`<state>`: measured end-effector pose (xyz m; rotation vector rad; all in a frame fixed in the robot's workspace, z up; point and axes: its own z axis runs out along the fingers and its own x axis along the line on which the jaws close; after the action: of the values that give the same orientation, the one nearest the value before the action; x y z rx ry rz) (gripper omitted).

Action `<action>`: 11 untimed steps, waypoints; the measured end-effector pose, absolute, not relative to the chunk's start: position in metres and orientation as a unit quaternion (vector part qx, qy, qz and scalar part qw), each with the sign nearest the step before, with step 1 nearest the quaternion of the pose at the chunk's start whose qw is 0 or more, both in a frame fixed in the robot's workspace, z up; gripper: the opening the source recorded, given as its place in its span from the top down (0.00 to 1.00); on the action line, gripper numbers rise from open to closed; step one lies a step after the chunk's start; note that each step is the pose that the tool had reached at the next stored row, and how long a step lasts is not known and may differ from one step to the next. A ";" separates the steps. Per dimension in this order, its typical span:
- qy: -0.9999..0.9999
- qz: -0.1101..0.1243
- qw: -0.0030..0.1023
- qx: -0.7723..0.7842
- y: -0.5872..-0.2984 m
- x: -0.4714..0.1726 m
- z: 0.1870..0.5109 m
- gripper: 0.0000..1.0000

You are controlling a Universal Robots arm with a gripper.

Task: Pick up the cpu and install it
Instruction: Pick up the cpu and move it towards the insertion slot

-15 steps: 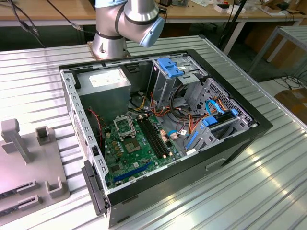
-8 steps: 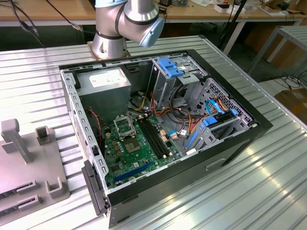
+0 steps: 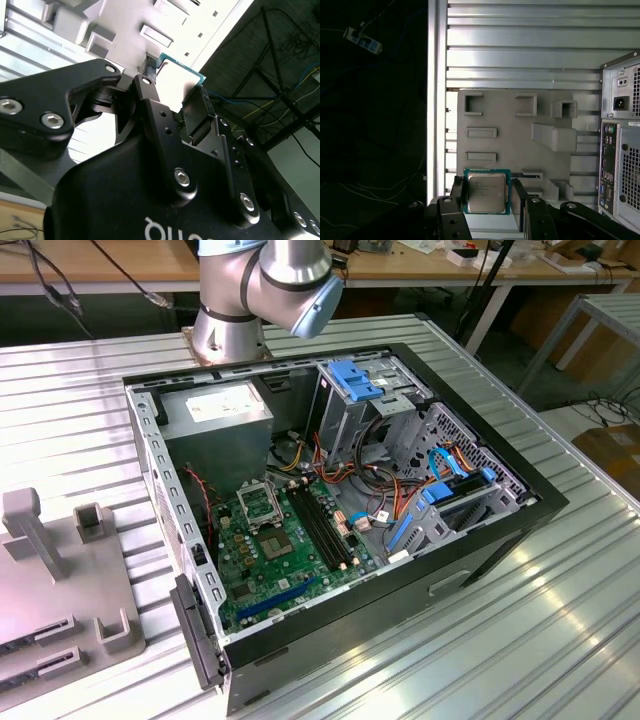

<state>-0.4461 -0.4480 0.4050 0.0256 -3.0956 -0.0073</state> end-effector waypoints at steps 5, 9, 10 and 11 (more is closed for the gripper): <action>-1.000 -0.002 0.023 0.008 -0.448 -0.439 0.405 0.53; -1.000 -0.002 0.023 0.008 -0.448 -0.436 0.405 0.53; -1.000 -0.002 0.023 0.008 -0.448 -0.435 0.405 0.53; -1.000 -0.002 0.023 0.008 -0.448 -0.433 0.405 0.53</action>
<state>-0.4335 -0.4480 0.4050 0.0255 -3.0956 -0.0073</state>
